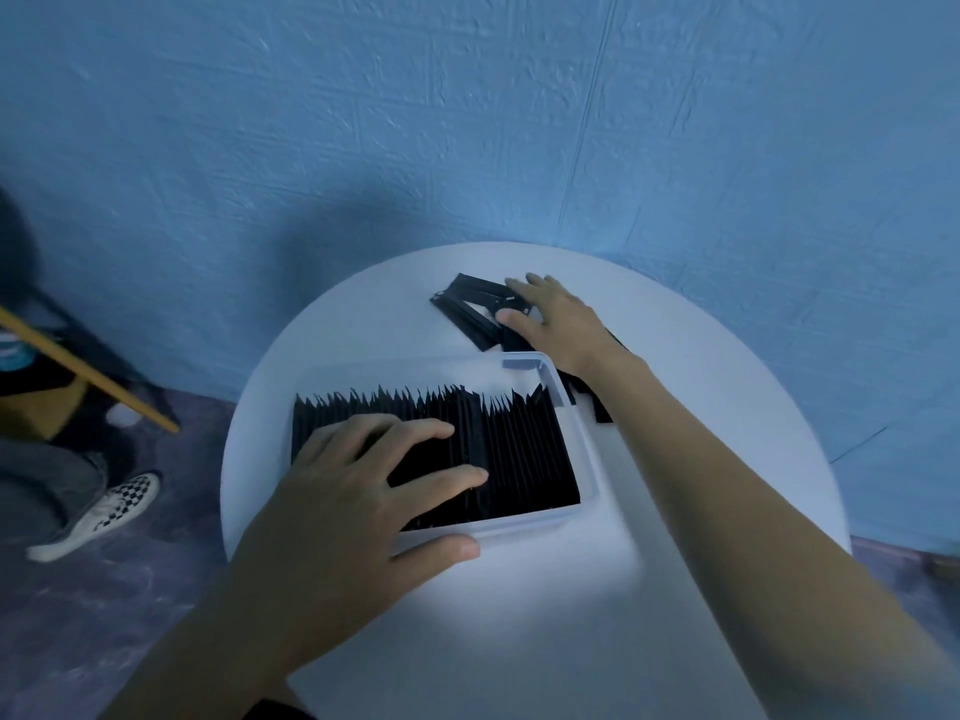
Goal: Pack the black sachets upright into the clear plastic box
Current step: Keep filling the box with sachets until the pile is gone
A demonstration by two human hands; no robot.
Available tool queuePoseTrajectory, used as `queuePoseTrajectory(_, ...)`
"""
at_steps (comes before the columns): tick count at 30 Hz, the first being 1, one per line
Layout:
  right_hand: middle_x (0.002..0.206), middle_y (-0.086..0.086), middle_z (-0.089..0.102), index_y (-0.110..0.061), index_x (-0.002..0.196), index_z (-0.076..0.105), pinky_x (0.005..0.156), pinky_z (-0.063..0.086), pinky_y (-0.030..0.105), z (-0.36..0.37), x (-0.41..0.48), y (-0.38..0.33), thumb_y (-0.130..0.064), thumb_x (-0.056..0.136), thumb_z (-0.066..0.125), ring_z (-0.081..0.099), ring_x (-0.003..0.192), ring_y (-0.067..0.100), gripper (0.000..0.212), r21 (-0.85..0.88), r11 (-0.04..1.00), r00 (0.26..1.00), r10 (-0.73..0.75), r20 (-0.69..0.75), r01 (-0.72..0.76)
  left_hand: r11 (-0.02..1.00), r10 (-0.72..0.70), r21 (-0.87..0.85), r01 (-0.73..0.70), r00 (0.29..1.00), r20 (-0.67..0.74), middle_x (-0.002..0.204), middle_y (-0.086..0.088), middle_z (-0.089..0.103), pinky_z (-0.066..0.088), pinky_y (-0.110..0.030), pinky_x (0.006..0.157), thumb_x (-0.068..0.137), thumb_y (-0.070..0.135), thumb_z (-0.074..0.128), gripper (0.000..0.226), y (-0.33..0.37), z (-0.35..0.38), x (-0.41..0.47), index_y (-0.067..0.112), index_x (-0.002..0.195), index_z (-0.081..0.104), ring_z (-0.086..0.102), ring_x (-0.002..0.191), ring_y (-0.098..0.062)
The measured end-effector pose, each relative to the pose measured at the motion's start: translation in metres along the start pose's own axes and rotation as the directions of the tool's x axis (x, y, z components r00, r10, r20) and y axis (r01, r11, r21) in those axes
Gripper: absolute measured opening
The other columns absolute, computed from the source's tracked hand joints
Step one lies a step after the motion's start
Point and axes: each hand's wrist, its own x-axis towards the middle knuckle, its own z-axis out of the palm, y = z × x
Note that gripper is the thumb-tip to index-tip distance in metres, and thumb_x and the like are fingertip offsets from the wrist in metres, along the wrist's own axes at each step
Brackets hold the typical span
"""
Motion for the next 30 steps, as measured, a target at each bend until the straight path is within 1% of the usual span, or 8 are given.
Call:
queuePoseTrajectory(3,0.163,0.006,0.028,-0.024,0.157,0.032,0.118,0.020,0.041,0.010,0.016,-0.004,-0.061,0.099,0.043,0.021,0.151,0.024,0.070,-0.115,0.993,0.994,0.012,0.105,0.000,1.000,0.001,0.004,-0.001,1.000,0.006,0.140,0.014,0.051,0.041,-0.047,0.099,0.090,0.071,0.043,0.047,-0.004,0.000,-0.003,0.047,0.128,0.059,0.051,0.123,-0.021)
queuePoseTrajectory(6,0.165,0.003,0.023,-0.022,0.157,0.030,0.116,0.018,0.035,0.012,0.009,-0.002,-0.056,0.101,0.044,0.025,0.148,0.023,0.067,-0.149,0.989,0.993,0.032,0.109,-0.015,1.000,0.001,0.007,-0.001,1.000,0.001,0.140,0.014,0.052,0.043,-0.047,0.097,0.091,0.071,0.044,0.047,-0.004,-0.002,-0.003,0.047,0.128,0.060,0.050,0.121,-0.021)
queuePoseTrajectory(11,0.164,0.000,0.026,-0.025,0.156,0.033,0.118,0.021,0.034,0.015,-0.033,0.013,-0.056,0.100,0.045,0.025,0.149,0.022,0.065,-0.117,0.990,0.997,0.075,0.008,-0.074,1.000,0.016,0.025,-0.015,1.000,-0.015,0.139,0.012,0.053,0.042,-0.045,0.098,0.089,0.067,0.050,0.045,-0.001,-0.002,-0.003,0.044,0.127,0.062,0.051,0.120,-0.022)
queuePoseTrajectory(16,0.150,-0.001,0.047,-0.023,0.148,0.048,0.108,0.038,0.035,0.012,-0.070,0.015,-0.053,0.098,0.052,0.048,0.132,0.015,0.058,0.088,0.992,0.992,0.093,-0.086,-0.085,0.999,0.021,0.031,-0.021,1.000,-0.006,0.139,0.013,0.053,0.042,-0.045,0.099,0.091,0.067,0.046,0.046,0.000,-0.002,-0.003,0.045,0.128,0.061,0.051,0.120,-0.022)
queuePoseTrajectory(19,0.137,-0.004,0.061,-0.021,0.134,0.062,0.105,0.041,0.030,-0.005,-0.086,0.016,-0.039,0.099,0.057,0.056,0.125,0.013,0.039,0.264,0.960,0.950,0.163,-0.268,-0.090,0.999,0.016,0.031,-0.016,1.000,-0.002,0.138,0.014,0.053,0.041,-0.045,0.098,0.091,0.067,0.045,0.046,0.001,-0.002,-0.003,0.046,0.128,0.061,0.050,0.120,-0.021)
queuePoseTrajectory(23,0.123,-0.003,0.069,-0.023,0.126,0.066,0.098,0.044,0.035,-0.029,-0.130,0.035,-0.034,0.098,0.058,0.061,0.117,0.021,0.031,0.180,0.940,0.869,0.337,-0.363,-0.290,1.000,0.021,0.018,-0.021,1.000,0.003,0.137,0.014,0.054,0.041,-0.044,0.099,0.091,0.067,0.044,0.046,0.007,-0.003,-0.007,0.045,0.127,0.062,0.051,0.120,-0.020)
queuePoseTrajectory(27,0.121,0.010,0.065,-0.015,0.134,0.056,0.092,0.042,0.037,-0.028,-0.162,0.051,-0.049,0.091,0.064,0.059,0.113,0.032,0.055,0.059,0.836,0.812,0.545,-0.211,-0.546,0.999,0.021,0.031,-0.021,1.000,0.001,0.137,0.014,0.054,0.039,-0.042,0.099,0.092,0.068,0.041,0.048,0.016,-0.001,-0.008,0.045,0.128,0.063,0.051,0.120,-0.020)
queuePoseTrajectory(30,0.120,0.008,0.065,-0.016,0.133,0.054,0.086,0.040,0.033,-0.023,-0.166,0.050,-0.037,0.092,0.067,0.059,0.111,0.030,0.047,0.059,0.809,0.804,0.587,-0.091,-0.584,1.000,0.019,0.021,-0.019,1.000,-0.006,0.136,0.014,0.055,0.041,-0.045,0.099,0.091,0.068,0.042,0.048,0.020,-0.001,-0.006,0.044,0.127,0.063,0.051,0.119,-0.020)
